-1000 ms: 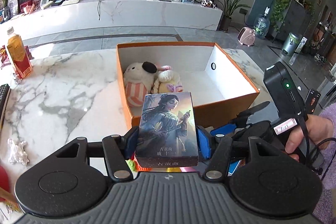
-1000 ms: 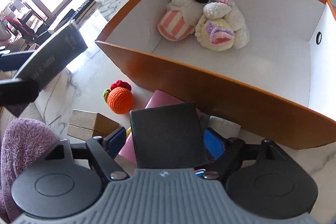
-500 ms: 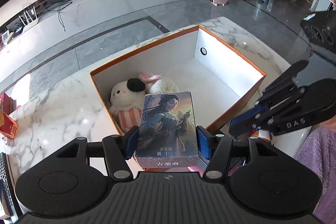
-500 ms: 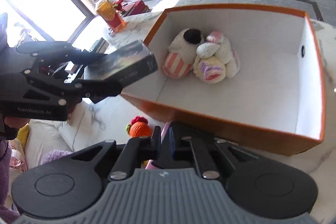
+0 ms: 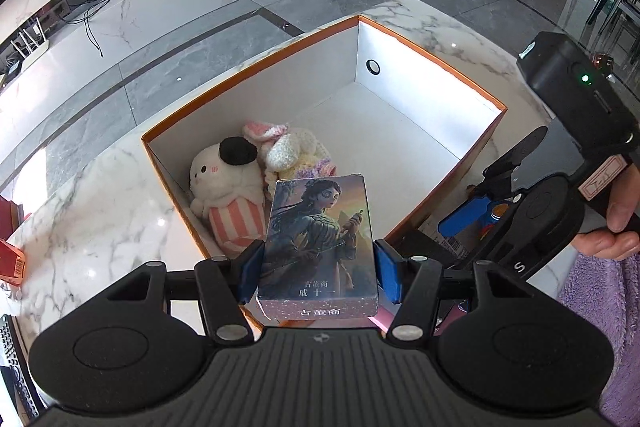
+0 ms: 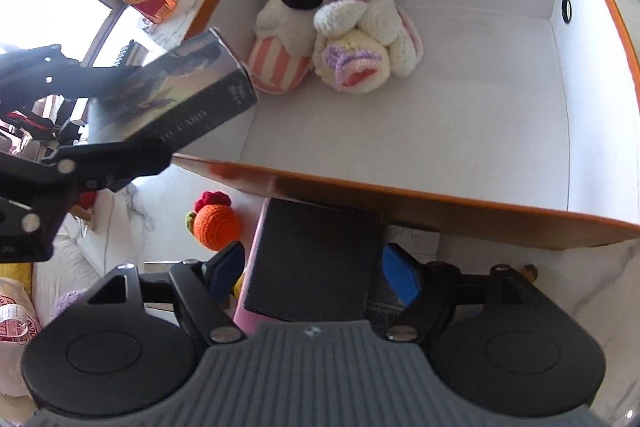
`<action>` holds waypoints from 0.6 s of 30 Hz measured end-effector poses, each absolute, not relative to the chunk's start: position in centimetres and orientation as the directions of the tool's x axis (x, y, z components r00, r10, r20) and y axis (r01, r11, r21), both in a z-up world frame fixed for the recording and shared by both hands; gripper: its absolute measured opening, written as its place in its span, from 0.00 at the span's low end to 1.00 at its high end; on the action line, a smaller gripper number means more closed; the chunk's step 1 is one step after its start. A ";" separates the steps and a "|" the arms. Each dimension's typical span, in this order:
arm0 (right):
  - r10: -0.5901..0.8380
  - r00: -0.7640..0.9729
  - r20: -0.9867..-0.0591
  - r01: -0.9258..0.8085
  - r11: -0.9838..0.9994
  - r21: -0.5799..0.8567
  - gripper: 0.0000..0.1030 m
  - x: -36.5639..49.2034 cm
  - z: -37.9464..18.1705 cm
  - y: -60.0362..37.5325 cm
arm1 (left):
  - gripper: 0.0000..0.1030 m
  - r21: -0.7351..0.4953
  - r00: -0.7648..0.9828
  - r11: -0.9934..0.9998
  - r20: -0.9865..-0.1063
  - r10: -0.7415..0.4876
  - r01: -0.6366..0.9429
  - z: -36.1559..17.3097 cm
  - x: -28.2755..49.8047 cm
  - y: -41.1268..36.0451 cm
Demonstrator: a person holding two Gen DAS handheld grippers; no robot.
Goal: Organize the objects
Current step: 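Carry the card box and grey box over the orange box with both tools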
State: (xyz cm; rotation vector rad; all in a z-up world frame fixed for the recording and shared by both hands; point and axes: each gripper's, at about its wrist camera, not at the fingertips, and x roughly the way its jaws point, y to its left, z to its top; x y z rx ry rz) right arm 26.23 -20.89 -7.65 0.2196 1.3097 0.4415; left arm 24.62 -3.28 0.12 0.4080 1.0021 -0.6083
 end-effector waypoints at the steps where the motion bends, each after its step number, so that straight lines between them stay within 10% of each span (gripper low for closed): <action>1: 0.429 0.181 -0.885 -0.181 0.899 0.399 0.76 26.4 -8.1 -20.8 | 0.65 0.040 0.392 0.763 -0.875 -0.285 0.645 0.1 24.7 -3.2; 18: 0.456 0.172 -0.873 -0.216 0.882 0.418 0.74 25.7 -6.3 -20.3 | 0.65 0.011 0.354 0.749 -0.885 -0.301 0.663 0.1 26.4 -1.8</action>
